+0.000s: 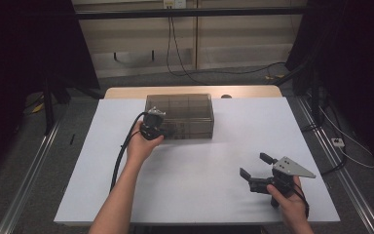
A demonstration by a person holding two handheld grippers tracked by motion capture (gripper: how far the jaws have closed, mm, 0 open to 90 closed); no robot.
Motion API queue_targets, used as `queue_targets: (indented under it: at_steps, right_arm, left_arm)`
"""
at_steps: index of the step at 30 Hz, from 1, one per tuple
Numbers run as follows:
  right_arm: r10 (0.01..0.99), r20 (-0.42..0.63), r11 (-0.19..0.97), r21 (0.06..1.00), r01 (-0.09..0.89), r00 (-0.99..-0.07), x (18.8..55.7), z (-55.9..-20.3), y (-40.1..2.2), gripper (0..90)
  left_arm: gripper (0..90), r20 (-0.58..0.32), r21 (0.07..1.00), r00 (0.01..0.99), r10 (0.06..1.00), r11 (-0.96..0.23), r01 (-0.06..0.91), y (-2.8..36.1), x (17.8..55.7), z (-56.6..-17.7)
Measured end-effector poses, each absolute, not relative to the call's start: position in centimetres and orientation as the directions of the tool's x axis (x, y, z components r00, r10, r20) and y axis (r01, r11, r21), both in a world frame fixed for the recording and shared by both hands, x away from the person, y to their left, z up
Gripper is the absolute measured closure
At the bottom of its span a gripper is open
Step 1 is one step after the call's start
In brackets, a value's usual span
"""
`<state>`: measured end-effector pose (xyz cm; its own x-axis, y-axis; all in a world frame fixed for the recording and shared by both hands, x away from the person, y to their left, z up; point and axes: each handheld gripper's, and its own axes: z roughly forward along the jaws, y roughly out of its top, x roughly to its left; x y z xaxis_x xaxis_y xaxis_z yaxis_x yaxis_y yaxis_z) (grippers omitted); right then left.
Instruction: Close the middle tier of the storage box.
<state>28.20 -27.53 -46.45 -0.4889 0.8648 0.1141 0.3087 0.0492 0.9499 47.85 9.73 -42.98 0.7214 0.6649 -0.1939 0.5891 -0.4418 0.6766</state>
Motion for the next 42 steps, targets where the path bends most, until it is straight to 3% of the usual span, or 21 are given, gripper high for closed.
queue_targets:
  at_steps: [17,22,42]
  right_arm:
    - [0.867,0.105,0.057,0.950,0.307,-0.487,28.2,-46.4,-27.6,4.4]
    - [0.868,0.106,0.057,0.949,0.309,-0.485,28.1,-46.4,-27.6,4.4]
    - [0.866,0.098,0.067,0.949,0.308,-0.490,28.1,-46.4,-27.5,4.4]
  left_arm:
    - [58.2,-0.277,0.697,0.743,0.610,-0.404,0.592,13.5,42.8,-42.6]
    - [48.0,-0.264,0.709,0.750,0.607,-0.405,0.578,14.9,41.3,-42.7]
    - [33.6,-0.244,0.702,0.740,0.626,-0.413,0.580,18.5,38.1,-43.9]
